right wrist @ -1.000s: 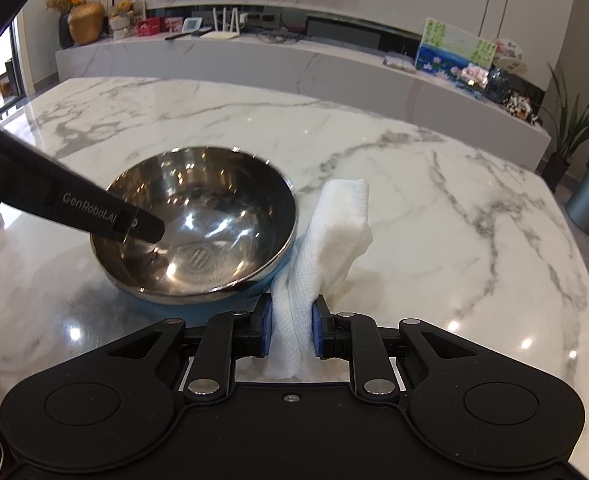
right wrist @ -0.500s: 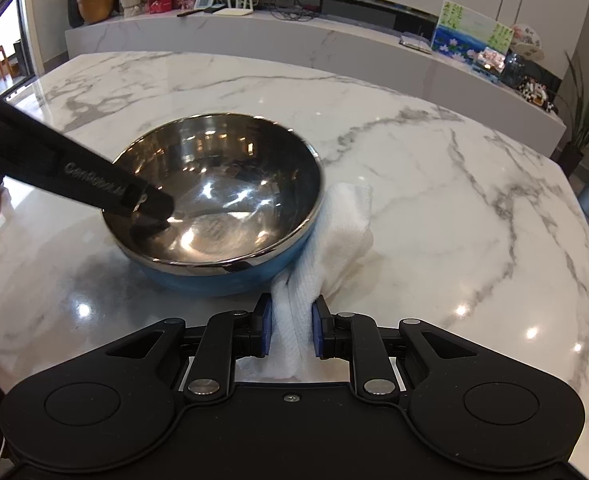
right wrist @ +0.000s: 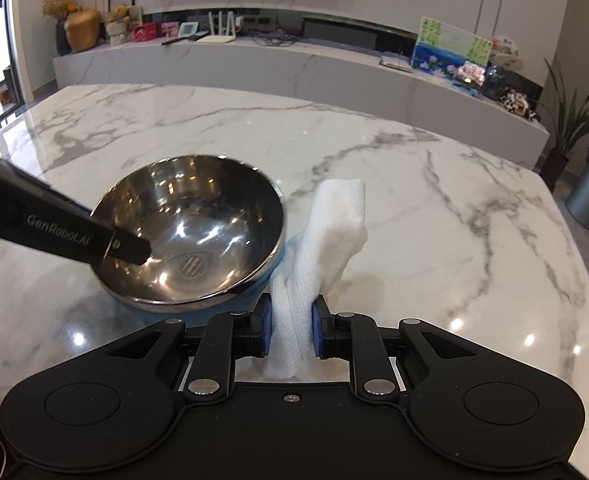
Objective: Clean bowl
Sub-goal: 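Press the cloth against the blue outer wall with the right tool while the left tool holds the rim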
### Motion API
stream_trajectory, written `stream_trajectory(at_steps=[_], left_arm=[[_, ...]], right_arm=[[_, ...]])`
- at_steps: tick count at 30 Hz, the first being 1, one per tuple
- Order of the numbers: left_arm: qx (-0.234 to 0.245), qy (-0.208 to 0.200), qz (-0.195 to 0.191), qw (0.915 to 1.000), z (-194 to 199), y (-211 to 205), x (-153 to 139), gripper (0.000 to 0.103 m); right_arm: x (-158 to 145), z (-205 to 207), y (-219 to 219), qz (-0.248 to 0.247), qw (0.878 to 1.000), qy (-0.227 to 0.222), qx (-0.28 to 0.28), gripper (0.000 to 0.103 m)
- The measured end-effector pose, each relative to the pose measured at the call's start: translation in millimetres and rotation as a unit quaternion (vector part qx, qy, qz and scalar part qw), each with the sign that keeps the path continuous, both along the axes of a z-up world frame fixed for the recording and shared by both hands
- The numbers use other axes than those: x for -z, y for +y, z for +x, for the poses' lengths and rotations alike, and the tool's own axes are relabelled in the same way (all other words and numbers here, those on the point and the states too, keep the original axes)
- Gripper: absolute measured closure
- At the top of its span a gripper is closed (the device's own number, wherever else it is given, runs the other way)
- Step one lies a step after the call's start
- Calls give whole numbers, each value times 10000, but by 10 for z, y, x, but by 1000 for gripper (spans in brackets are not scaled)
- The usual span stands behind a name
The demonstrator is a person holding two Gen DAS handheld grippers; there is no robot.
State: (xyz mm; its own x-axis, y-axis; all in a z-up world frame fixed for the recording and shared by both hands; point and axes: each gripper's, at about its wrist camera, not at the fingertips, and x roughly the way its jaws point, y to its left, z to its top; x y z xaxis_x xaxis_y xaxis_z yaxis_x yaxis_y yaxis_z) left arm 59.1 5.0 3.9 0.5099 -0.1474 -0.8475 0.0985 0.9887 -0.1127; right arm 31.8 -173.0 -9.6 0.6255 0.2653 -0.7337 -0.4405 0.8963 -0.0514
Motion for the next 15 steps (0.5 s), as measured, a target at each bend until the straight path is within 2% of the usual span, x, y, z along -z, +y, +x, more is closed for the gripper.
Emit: stream_trajectory(at_steps=[15], left_arm=[[-48, -215, 84, 9997, 110, -76, 34, 74]], right_arm=[[152, -79, 145, -223, 9982, 406, -370, 85]])
